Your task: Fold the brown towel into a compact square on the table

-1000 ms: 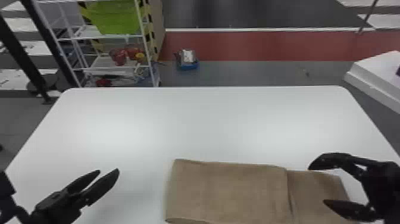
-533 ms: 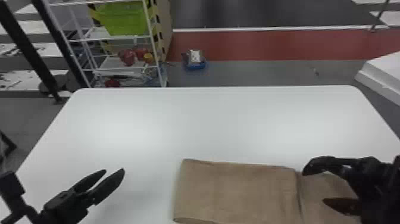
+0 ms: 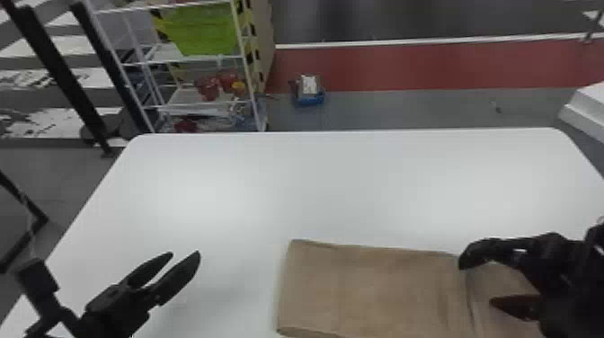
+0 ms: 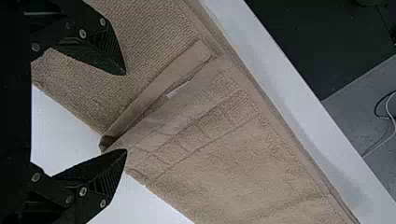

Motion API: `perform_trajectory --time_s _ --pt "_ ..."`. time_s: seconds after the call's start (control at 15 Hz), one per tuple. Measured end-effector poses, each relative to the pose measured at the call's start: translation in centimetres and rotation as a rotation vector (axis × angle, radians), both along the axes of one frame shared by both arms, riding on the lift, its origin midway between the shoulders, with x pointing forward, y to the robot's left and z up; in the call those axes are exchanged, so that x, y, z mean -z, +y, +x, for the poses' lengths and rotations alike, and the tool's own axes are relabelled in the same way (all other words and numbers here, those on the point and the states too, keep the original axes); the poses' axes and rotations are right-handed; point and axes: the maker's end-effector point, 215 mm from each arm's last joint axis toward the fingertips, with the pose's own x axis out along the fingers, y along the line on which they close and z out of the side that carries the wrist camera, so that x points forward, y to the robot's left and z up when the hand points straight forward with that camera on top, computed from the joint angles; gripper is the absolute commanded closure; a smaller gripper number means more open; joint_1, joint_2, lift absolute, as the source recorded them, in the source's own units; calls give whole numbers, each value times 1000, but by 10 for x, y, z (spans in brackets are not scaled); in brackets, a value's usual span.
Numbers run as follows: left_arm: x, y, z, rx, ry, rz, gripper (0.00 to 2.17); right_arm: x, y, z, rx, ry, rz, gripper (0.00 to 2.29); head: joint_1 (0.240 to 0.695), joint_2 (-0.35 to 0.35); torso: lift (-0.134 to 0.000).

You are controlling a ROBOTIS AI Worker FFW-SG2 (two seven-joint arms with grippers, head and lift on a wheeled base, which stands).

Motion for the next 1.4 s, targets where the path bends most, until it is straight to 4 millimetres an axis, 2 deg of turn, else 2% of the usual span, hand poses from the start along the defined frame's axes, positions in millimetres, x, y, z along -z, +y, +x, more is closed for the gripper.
perform_trajectory --time_s 0.47,0.53,0.67,0.8,1.33,1.4 --pt "-1 1 2 -3 -15 5 36 2 22 5 -32 16 18 410 695 162 -134" --pt "-1 1 2 -4 -15 6 36 3 24 5 -34 19 16 488 695 164 -134" --pt "-1 2 3 -6 -17 6 36 5 28 5 -41 23 14 505 695 171 -134" --pt "0 2 3 -8 -20 7 36 4 30 6 -43 22 18 701 695 175 -134" --pt "1 3 3 -8 -26 3 63 -8 37 11 -18 18 70 707 695 186 -134" --pt "1 3 4 -8 -25 3 63 -7 39 11 -18 20 71 903 695 187 -134"
